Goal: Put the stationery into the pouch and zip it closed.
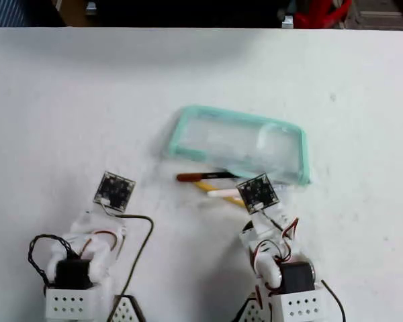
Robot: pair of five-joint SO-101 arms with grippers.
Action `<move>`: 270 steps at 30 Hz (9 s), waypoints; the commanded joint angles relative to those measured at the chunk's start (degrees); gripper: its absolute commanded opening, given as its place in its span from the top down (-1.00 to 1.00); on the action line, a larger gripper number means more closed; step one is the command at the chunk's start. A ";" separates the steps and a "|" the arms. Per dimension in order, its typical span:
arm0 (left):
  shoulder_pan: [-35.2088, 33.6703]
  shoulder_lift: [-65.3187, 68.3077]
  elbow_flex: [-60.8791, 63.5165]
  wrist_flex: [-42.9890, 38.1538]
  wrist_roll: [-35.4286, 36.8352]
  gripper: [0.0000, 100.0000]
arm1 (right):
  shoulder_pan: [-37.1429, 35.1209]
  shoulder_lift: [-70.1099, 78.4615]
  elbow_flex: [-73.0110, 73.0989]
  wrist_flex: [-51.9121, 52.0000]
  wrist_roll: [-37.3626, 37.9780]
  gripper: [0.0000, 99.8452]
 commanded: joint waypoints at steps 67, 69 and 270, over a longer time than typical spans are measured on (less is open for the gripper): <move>-0.22 -0.48 -0.18 0.44 0.70 0.95 | 0.31 -0.40 0.53 0.31 -0.26 0.96; -0.22 -0.48 -0.18 0.44 0.70 0.95 | 0.31 -0.40 0.53 0.31 -0.26 0.96; 8.57 59.82 -25.14 -48.18 5.01 0.82 | 9.54 4.79 -24.62 -15.08 4.04 0.96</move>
